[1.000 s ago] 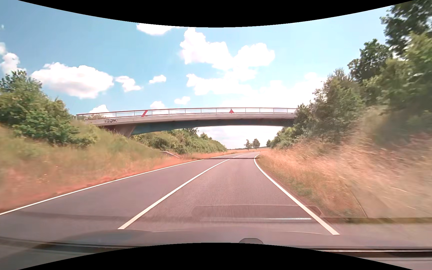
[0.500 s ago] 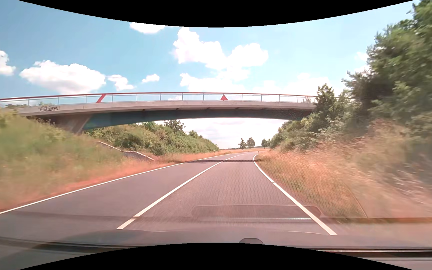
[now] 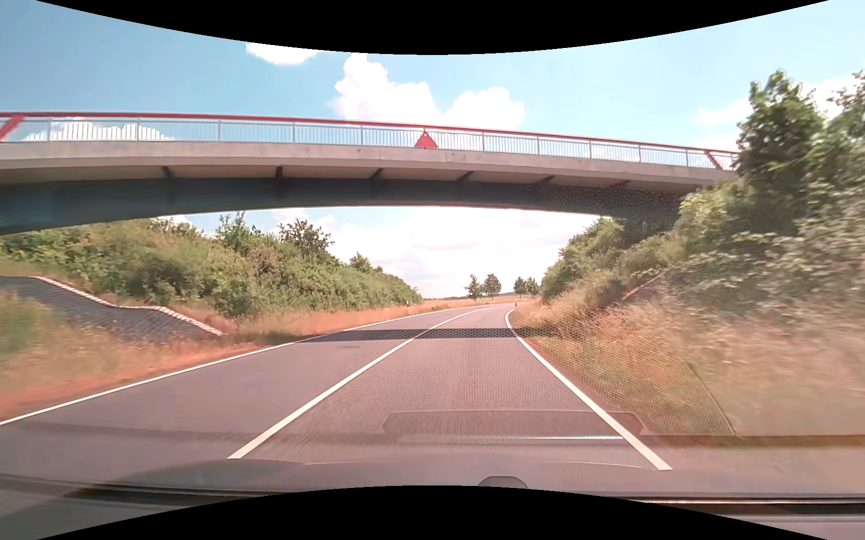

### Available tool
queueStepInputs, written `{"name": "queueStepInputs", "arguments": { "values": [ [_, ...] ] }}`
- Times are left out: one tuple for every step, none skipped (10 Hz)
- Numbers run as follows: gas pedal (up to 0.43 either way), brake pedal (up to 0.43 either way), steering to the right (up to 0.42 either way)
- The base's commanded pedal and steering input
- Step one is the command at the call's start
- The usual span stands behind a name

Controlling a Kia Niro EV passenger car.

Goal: Follow the waypoints while adhering to traffic rules and regulations

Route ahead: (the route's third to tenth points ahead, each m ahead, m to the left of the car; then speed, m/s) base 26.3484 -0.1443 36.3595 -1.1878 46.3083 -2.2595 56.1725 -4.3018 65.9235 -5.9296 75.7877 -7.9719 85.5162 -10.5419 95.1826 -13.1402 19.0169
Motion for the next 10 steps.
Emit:
{"name": "queueStepInputs", "arguments": {
  "values": [
    [0.157, 0.0, 0.012],
    [0.157, 0.0, 0.012],
    [0.157, 0.0, 0.012],
    [0.157, 0.0, 0.012],
    [0.157, 0.0, 0.012],
    [0.157, 0.0, 0.012],
    [0.157, 0.0, 0.011],
    [0.15, 0.0, 0.011],
    [0.138, 0.0, 0.011],
    [0.138, 0.0, 0.01]
  ]
}}
